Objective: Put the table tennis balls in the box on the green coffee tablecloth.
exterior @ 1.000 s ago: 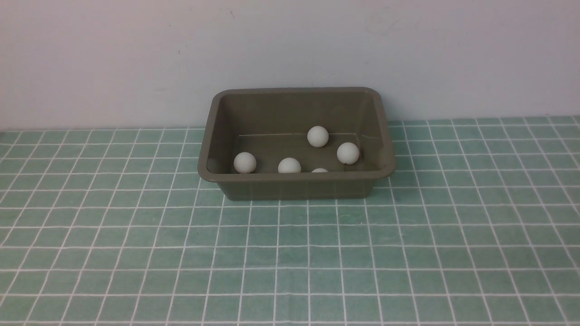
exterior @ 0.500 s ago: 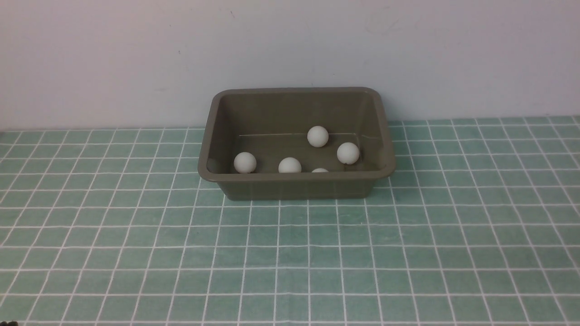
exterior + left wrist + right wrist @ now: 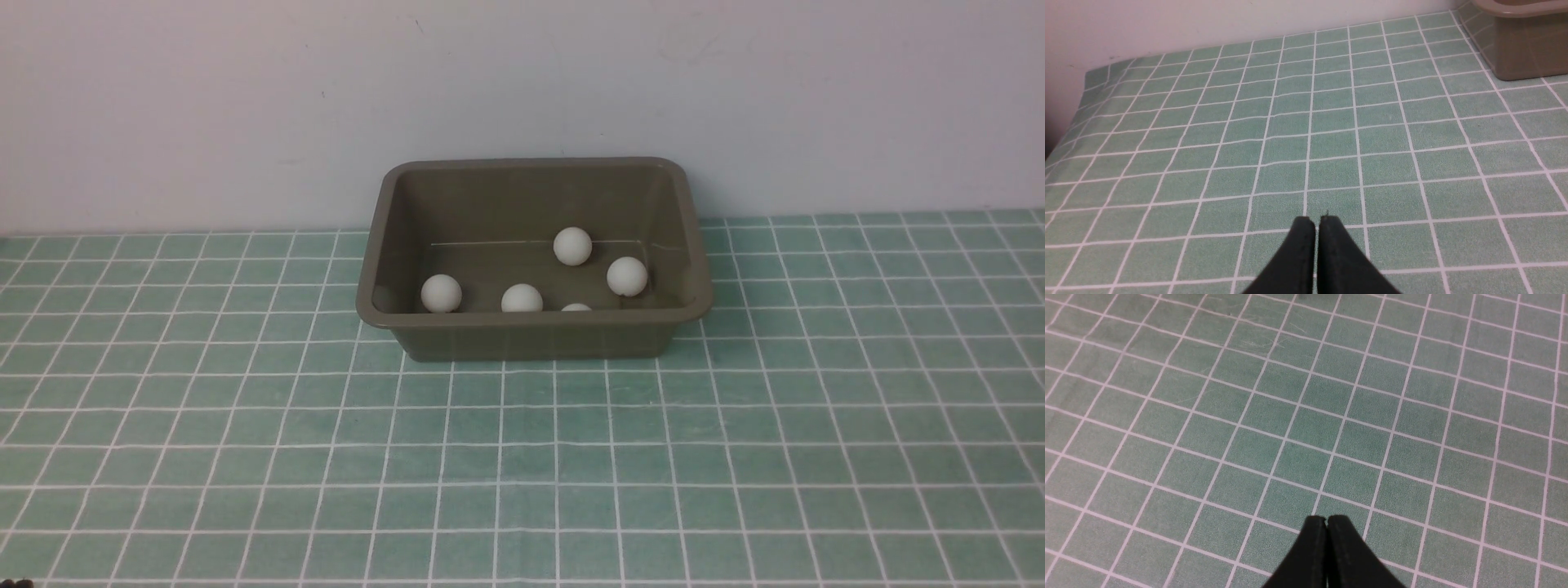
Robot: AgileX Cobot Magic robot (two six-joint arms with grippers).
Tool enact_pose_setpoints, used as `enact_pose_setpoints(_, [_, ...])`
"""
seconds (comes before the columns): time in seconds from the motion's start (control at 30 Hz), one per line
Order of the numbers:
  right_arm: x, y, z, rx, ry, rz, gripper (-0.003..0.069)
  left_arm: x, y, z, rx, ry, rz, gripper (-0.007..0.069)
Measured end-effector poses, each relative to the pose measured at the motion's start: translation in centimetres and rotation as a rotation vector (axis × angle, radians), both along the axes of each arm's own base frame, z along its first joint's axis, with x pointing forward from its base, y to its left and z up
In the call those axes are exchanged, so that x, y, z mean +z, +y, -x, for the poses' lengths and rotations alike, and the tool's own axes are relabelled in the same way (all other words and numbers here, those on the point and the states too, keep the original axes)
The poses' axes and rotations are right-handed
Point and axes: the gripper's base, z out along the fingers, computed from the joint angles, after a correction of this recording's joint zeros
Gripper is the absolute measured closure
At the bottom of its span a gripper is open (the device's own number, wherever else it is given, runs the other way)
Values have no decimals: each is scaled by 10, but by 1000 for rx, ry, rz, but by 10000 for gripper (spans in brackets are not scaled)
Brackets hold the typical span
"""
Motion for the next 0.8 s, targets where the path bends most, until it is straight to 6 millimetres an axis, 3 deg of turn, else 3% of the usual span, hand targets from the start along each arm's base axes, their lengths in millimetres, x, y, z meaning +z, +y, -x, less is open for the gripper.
enact_pose_setpoints(0.2, [-8,-4,10,-62,-268,-22,676,0,0,0,0,0,1,629])
enact_pose_setpoints(0.23, [-22,-6,17,-90,-385,-33,676,0,0,0,0,0,1,629])
enact_pose_setpoints(0.33, [-43,-8,22,-116,-458,-41,676,0,0,0,0,0,1,629])
enact_pose_setpoints(0.6, [-113,-10,21,-163,-433,-80,676,0,0,0,0,0,2,629])
enact_pose_setpoints(0.8, [-119,-10,21,-165,-419,-82,676,0,0,0,0,0,2,629])
